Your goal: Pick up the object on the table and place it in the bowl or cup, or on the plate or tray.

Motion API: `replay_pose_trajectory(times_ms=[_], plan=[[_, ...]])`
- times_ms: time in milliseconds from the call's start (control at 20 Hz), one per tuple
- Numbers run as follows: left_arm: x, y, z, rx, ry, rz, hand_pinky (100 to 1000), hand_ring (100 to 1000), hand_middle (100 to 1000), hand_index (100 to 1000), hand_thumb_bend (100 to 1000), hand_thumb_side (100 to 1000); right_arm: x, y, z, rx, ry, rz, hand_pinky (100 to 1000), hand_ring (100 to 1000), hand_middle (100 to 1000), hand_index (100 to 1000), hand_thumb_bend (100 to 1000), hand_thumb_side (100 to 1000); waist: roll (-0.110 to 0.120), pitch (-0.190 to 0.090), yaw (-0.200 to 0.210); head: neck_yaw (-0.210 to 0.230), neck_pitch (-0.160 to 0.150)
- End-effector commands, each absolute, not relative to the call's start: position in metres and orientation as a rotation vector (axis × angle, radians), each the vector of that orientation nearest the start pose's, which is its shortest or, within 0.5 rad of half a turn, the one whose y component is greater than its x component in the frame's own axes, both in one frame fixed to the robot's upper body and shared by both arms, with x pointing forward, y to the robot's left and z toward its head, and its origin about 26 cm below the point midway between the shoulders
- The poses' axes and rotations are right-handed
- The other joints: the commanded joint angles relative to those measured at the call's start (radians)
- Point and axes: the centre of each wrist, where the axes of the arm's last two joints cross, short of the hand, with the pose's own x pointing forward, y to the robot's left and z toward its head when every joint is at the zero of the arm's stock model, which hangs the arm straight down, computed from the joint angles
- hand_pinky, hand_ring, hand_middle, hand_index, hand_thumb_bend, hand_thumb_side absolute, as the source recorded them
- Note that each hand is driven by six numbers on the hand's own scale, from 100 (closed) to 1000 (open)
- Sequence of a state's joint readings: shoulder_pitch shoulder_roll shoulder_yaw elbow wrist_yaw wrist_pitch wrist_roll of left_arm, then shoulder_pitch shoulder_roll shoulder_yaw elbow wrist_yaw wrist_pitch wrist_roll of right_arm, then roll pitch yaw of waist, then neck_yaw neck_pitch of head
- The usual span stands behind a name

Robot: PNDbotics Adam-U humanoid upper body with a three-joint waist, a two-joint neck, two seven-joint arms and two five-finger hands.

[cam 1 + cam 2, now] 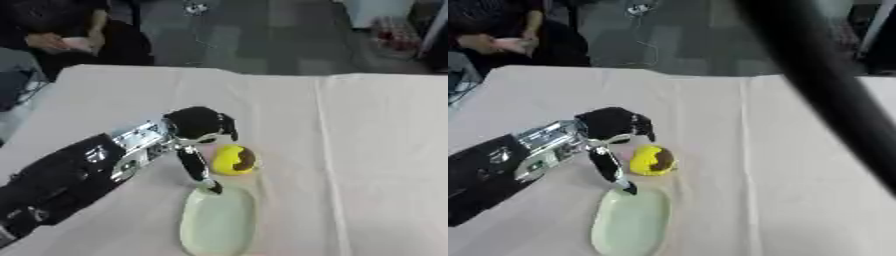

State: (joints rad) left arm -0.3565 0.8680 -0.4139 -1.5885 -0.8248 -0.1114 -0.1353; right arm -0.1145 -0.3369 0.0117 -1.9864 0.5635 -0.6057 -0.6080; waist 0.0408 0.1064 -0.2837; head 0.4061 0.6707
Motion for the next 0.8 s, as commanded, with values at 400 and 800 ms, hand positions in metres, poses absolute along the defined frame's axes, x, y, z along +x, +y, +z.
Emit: replay_pose_trajectory(times_ms=[400,800], plan=[[0.337,0.333,0.149,1.058,-1.427,-1.738,620,638,712,793,583,721,0.279,-0.282,0.156,0.481,3.001,0.134,373,331,294,443,508,647,0.001,-0.011,-0.002,0.01,-0.019],[0.338,0.333,0.154,1.094,-1.433,-1.698,615,631,701,783,430,640,0.28,-0.284,0.158,0.477,2.997,0.142,375,331,295,446,519,650,0.003,-0.011,-0.008,0.018,-0.03]])
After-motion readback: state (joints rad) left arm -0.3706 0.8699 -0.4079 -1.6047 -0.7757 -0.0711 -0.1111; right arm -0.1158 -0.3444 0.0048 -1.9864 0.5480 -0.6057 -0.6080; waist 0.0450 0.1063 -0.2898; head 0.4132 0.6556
